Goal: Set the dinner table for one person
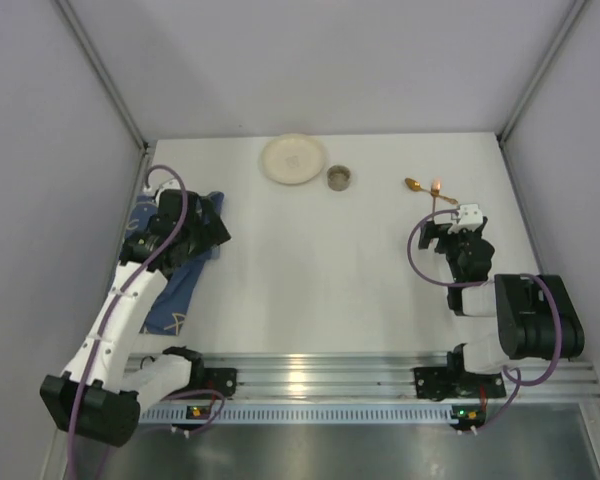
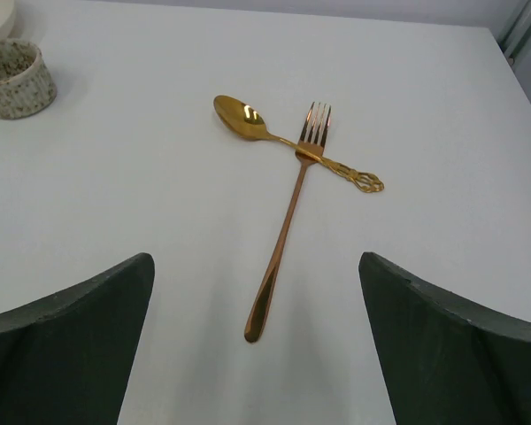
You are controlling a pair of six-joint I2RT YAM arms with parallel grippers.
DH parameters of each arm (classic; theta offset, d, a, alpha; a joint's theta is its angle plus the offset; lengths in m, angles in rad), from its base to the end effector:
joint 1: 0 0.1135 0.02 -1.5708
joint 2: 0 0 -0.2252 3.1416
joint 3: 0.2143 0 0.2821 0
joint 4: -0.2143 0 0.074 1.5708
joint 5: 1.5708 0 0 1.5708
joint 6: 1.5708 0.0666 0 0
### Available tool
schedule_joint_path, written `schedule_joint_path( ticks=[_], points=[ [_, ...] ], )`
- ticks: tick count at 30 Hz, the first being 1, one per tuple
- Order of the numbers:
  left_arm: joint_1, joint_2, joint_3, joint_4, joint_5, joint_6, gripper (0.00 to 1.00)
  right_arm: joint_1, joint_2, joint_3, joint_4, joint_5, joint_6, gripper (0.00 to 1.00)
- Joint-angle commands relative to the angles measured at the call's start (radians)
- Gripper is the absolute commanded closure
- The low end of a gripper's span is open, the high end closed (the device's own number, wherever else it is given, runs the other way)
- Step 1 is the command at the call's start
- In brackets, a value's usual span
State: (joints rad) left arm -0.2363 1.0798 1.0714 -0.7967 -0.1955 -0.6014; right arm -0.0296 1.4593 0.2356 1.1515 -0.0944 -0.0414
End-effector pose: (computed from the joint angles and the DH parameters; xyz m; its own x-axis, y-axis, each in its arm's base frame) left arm 0.2816 -0.0545 0.2693 -0.6338 -0.4183 -0.6507 -0.3151 0.9078 -0.2766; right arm 0.2851 -0.0022 0.0884 -0.0694 -0.0392 -0.9968 -0.0674 0.9971 -0.0345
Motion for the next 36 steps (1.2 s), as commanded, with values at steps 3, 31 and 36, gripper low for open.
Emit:
schedule_joint_path(
  ticks=[3,31,36],
  points=[
    [0.009,-0.109,0.033,-0.23,-0.21,-0.13,0.02,-0.004,-0.01,0.01,0.033,-0.011,0.003,0.0],
    [0.37,0.261,-0.13,0.109,-0.008,0.043,0.1,-0.004,-0.007,0.01,0.034,-0.01,0.003,0.0],
    [0.37,0.437,-0.052,0.111,-0.038,0.12,0.19,-0.004,-0.008,0.01,0.033,-0.01,0.003,0.0]
  ],
)
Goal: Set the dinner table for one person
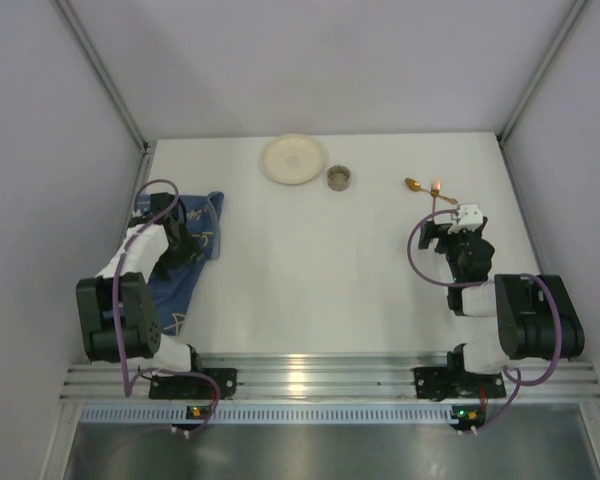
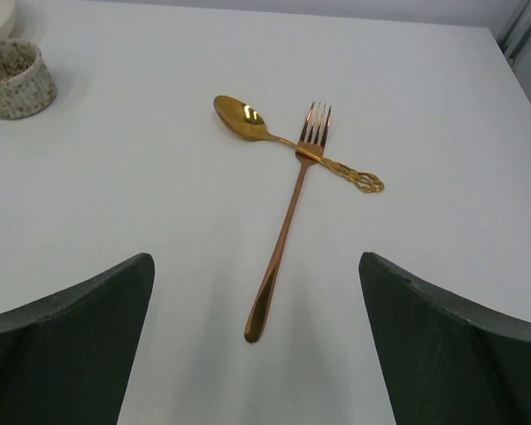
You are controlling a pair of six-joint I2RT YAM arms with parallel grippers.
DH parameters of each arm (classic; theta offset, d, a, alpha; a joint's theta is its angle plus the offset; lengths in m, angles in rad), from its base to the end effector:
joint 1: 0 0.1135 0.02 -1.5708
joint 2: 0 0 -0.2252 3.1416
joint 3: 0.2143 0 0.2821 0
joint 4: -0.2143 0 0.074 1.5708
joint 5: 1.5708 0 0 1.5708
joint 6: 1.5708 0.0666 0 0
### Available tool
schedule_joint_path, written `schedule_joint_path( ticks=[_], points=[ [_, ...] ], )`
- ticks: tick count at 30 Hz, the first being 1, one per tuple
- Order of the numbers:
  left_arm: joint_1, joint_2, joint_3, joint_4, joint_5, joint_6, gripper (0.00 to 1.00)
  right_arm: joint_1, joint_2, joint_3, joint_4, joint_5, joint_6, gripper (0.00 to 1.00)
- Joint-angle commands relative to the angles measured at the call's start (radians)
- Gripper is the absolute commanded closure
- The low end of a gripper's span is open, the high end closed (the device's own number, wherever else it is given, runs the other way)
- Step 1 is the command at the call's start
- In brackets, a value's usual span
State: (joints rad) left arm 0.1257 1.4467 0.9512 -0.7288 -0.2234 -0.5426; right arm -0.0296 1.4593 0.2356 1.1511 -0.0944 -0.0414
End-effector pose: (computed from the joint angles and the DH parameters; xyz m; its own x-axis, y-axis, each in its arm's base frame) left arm 0.3060 0.0535 0.1280 -0.6975 -0.5957 -0.3984 -0.6504 0.7595 0.0031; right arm 0.2851 -0.0022 0.0883 -0.0698 -0.0392 -0.9968 -0.0674 0.9971 -0.0344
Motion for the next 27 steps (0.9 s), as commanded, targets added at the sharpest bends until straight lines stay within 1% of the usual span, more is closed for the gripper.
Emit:
schedule_joint_path(
  ticks=[1,3,4,5,7,8,11,12,14,15,17,18,19,21,22,25,26,27],
  points=[
    [0.006,0.098,0.081,0.031,-0.03,0.064,0.24,-0.004,-0.007,0.01,0.035,-0.01,0.003,0.0],
    [0.009,0.156,0.106,0.013,-0.045,0.069,0.28,-0.004,-0.008,0.01,0.035,-0.01,0.003,0.0],
    [0.008,0.167,0.11,0.011,-0.048,0.07,0.29,-0.004,-0.005,0.01,0.033,-0.008,0.003,0.0],
    [0.011,0.173,0.115,0.014,-0.048,0.073,0.33,-0.004,-0.007,0.01,0.032,-0.01,0.003,0.0],
    [0.009,0.178,0.118,0.02,-0.048,0.069,0.37,-0.004,-0.008,0.01,0.035,-0.01,0.003,0.0],
    [0.011,0.182,0.126,0.02,-0.047,0.07,0.43,-0.004,-0.007,0.01,0.035,-0.008,0.003,0.0],
    [0.009,0.202,0.132,0.023,-0.042,0.078,0.51,-0.004,-0.008,0.01,0.032,-0.008,0.003,0.0],
    [0.009,0.21,0.129,0.023,-0.044,0.079,0.57,-0.003,-0.011,0.008,0.039,-0.007,0.002,0.0],
    [0.011,0.224,0.118,0.029,-0.045,0.079,0.62,0.003,-0.034,0.008,0.024,0.019,0.003,0.0],
    [0.011,0.23,0.113,0.031,-0.045,0.079,0.64,0.007,-0.046,0.016,-0.031,0.028,0.005,0.0],
    [0.009,0.231,0.097,0.043,-0.036,0.075,0.64,0.007,-0.097,0.079,-0.144,0.039,0.009,0.0],
    [0.011,0.233,0.092,0.046,-0.031,0.075,0.64,0.007,-0.111,0.109,-0.291,0.041,0.009,0.0],
    [0.009,0.234,0.089,0.051,-0.028,0.073,0.64,0.007,-0.122,0.17,-0.356,0.039,0.011,0.0],
    [0.011,0.238,0.081,0.054,-0.019,0.073,0.62,0.007,-0.154,0.206,-0.457,0.018,0.008,0.0],
    [0.011,0.239,0.081,0.052,-0.017,0.075,0.6,0.007,-0.169,0.217,-0.468,-0.014,0.009,0.0],
    [0.011,0.239,0.08,0.054,0.001,0.076,0.55,0.013,-0.272,0.218,-0.504,-0.08,0.035,0.0],
    [0.009,0.232,0.08,0.054,0.007,0.078,0.55,0.016,-0.336,0.223,-0.527,-0.096,0.072,0.0],
    [0.011,0.23,0.078,0.057,0.015,0.079,0.57,0.022,-0.37,0.232,-0.594,-0.105,0.099,0.0]
  ],
)
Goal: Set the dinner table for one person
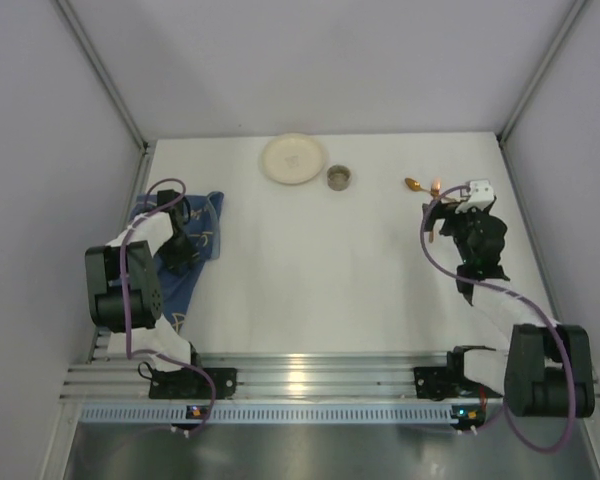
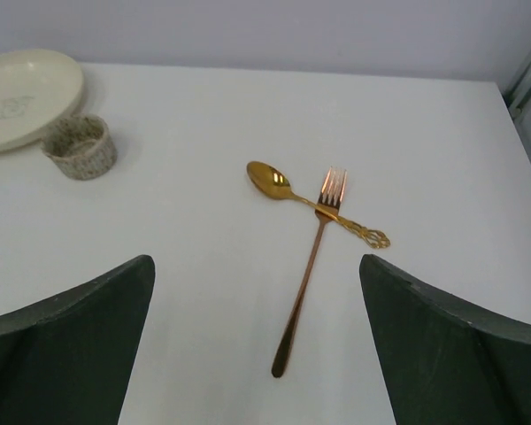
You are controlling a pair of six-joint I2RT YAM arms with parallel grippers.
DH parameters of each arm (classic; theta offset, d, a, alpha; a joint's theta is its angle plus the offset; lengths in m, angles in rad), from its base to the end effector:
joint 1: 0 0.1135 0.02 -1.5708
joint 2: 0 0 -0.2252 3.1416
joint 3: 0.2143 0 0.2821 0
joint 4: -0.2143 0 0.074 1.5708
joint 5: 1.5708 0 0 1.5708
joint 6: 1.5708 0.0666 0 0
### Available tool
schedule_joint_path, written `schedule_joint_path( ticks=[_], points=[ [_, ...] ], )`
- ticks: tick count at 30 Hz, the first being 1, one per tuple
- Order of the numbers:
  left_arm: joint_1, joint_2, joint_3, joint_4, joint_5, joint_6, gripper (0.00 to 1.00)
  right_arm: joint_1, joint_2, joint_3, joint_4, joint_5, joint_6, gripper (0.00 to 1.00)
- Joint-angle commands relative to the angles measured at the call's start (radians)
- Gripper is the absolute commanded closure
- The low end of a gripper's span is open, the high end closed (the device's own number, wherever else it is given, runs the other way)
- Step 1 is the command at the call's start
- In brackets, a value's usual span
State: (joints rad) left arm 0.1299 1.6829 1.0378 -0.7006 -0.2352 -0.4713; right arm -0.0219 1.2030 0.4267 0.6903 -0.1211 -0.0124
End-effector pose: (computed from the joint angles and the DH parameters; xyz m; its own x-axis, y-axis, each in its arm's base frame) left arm 0.3277 0.0585 0.0842 -0.7806 -0.5473 -0.3020 -0.5970 0.7958 0.1010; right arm 0.3174 0.0011 0.1613 -0.0846 -0.0105 -0.9964 -0.0996 0.9950 -0.0020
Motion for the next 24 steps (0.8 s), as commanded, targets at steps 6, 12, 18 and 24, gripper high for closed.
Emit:
schedule_joint_path(
  ticks=[6,12,18,24],
  points=[
    [0.007,0.003,-0.024,0.035,0.056,0.017,0.9,0.122,-0.345,0.06,-0.332,-0.074,0.094,0.0],
    [0.005,-0.022,-0.036,0.029,0.079,0.013,1.0,0.125,-0.525,0.079,-0.518,-0.003,0.104,0.0],
    [-0.03,-0.156,0.097,-0.034,0.18,-0.065,1.0,0.123,-0.586,0.159,-0.734,0.144,0.304,0.0],
    [-0.405,-0.299,0.228,0.008,0.218,-0.093,1.0,0.123,-0.641,0.191,-0.833,0.109,0.261,0.0]
  ],
)
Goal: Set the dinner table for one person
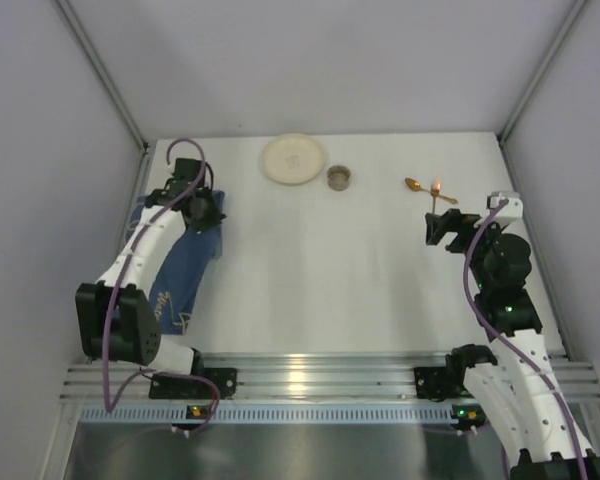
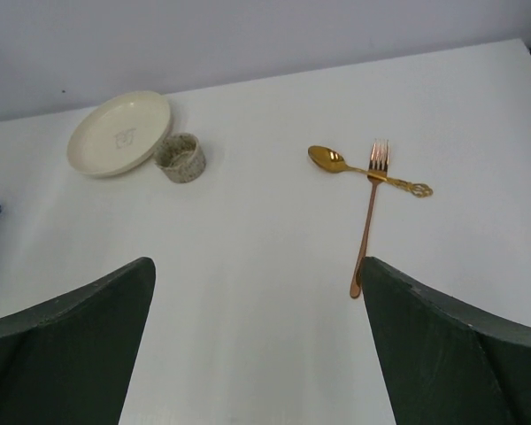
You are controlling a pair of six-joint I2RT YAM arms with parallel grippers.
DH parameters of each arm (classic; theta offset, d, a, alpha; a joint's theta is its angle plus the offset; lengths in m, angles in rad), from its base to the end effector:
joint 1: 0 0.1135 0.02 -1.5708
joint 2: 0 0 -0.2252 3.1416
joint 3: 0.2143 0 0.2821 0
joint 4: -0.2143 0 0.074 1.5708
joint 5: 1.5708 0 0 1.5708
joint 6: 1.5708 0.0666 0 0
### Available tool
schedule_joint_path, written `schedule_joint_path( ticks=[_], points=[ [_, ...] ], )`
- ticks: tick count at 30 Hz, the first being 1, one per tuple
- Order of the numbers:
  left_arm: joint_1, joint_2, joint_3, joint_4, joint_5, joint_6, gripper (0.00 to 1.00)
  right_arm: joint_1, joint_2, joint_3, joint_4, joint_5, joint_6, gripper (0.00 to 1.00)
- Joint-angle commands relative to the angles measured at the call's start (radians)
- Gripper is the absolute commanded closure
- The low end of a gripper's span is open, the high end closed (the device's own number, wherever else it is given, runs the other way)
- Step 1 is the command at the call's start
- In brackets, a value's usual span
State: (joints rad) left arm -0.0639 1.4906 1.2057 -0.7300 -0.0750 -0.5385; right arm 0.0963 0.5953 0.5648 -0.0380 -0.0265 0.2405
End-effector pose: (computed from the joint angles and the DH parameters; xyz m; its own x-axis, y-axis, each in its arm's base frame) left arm 0.3570 -0.0178 0.1988 -0.7402 -0.4651 -0.4857 -0.4139 0.8843 -0.2160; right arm 0.2498 0.0259 0.2817 -0.0953 0.2300 -0.9685 -0.1027 0.9655 0.2394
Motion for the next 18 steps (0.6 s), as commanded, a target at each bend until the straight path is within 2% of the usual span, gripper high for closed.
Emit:
schedule_joint_path(
  ticks=[1,3,4,5,6,9,10,11,12,15,17,18],
  points=[
    [-0.27,-0.137,0.055,0.062,0.069,-0.029,1.0,0.006,-0.041,0.053,-0.117,0.022,0.002,0.0],
    [-0.377,-0.144,0.038,0.105,0.136,-0.041,1.0,0.005,-0.071,0.046,-0.147,0.023,-0.01,0.0],
    [-0.481,-0.124,0.022,0.131,0.18,-0.055,1.0,0.005,-0.078,0.037,-0.155,0.052,-0.015,0.0],
    [-0.537,-0.11,0.009,0.147,0.194,-0.058,1.0,0.005,-0.09,0.03,-0.172,0.062,-0.02,0.0],
    [-0.648,-0.09,0.002,0.15,0.201,-0.058,1.0,0.005,-0.097,0.02,-0.178,0.068,-0.021,0.0],
    [-0.796,-0.029,-0.035,0.173,0.159,-0.086,1.0,0.008,-0.106,0.001,-0.191,0.065,-0.029,0.0],
    [-0.859,-0.017,-0.05,0.181,0.143,-0.127,0.89,0.01,-0.106,0.0,-0.192,0.06,-0.032,0.0],
    [-0.876,-0.016,-0.057,0.202,0.133,-0.15,0.62,0.014,-0.107,-0.002,-0.194,0.056,-0.035,0.0],
    [-0.898,-0.021,-0.064,0.216,0.129,-0.169,0.02,0.016,-0.111,-0.006,-0.192,0.05,-0.036,0.0],
    [-0.906,-0.072,-0.074,0.231,0.083,-0.219,0.01,0.02,-0.109,-0.005,-0.181,-0.019,-0.033,0.0],
    [-0.906,-0.128,-0.04,0.134,-0.033,-0.241,0.01,0.028,-0.089,0.009,-0.197,-0.049,0.009,0.0],
    [-0.904,-0.151,-0.028,0.107,-0.137,-0.248,0.01,0.031,-0.081,0.029,-0.216,0.038,0.073,0.0]
  ],
)
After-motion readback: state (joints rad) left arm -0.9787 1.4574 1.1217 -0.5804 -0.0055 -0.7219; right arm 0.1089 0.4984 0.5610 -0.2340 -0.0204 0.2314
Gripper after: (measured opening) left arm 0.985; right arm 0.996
